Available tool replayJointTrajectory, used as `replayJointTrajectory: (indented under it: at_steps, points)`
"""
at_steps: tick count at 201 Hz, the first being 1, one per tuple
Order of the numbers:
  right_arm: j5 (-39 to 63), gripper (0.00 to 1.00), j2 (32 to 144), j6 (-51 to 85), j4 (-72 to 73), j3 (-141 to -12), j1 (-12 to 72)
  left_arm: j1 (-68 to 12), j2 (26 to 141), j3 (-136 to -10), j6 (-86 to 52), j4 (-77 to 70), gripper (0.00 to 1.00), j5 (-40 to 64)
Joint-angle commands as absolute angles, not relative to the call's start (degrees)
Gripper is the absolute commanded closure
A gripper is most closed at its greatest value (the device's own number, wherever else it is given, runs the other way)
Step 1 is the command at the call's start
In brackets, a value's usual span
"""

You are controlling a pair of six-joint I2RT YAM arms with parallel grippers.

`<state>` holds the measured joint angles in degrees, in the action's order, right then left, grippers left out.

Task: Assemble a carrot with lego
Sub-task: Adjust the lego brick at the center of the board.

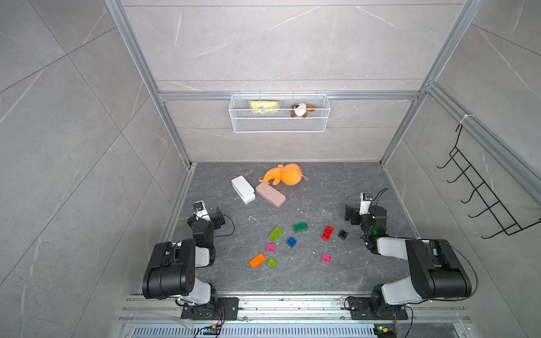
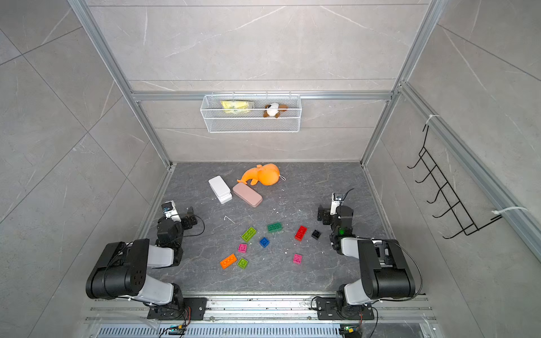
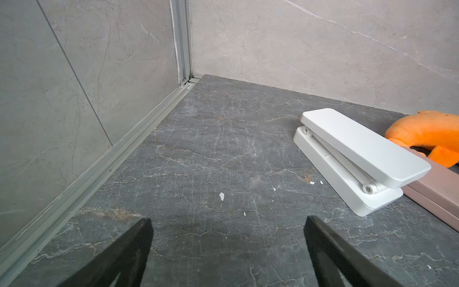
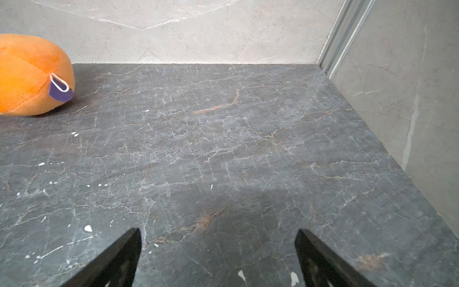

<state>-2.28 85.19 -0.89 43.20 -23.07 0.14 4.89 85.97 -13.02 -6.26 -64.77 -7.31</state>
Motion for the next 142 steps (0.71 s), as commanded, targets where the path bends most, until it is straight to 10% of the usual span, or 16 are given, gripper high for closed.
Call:
replayJointTrajectory:
  at_steps: [1, 142]
  points:
    - [-1.9, 0.00, 85.6, -0.4, 44.3, -22.6, 0.4, 5.2, 86.0, -12.7, -7.5, -67.6, 0.02, -7.0]
    - [-4.9, 0.00, 84.0, 0.9, 43.3, -22.6, 0.4, 5.3, 83.1, -14.3, -8.1, -63.5, 0.02, -9.1]
